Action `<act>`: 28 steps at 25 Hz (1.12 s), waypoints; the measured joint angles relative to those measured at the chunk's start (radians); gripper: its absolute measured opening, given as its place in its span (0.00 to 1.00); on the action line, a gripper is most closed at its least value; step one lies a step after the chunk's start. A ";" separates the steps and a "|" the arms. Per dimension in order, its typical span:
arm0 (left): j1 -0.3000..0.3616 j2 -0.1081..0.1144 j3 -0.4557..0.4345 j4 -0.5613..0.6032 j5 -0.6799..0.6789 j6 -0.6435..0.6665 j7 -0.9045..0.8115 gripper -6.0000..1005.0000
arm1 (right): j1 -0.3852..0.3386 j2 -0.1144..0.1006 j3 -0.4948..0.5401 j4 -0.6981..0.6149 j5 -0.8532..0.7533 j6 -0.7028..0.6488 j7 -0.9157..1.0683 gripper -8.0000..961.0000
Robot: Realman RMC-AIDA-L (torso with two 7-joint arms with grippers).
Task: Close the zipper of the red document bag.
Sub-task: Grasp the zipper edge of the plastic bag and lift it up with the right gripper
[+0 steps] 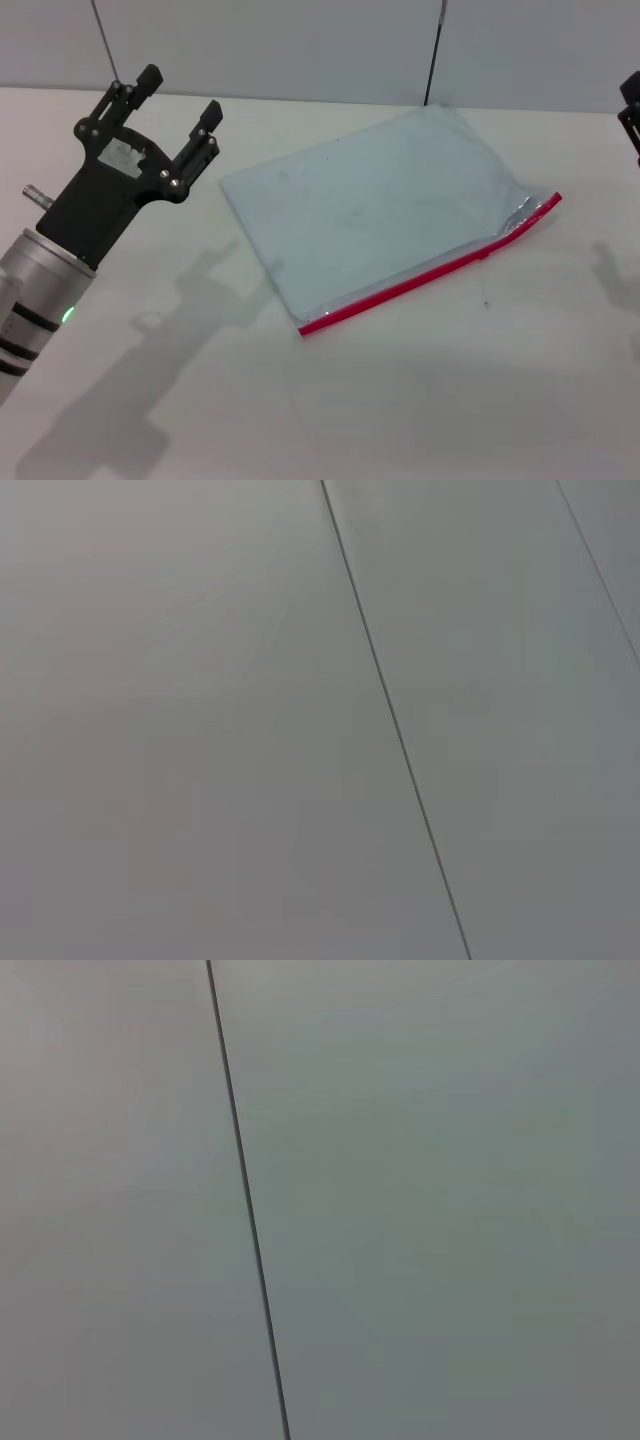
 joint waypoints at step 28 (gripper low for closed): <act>0.001 0.002 0.002 0.009 0.000 -0.001 0.002 0.70 | 0.161 -0.009 -0.303 -0.333 -0.160 0.485 0.811 0.82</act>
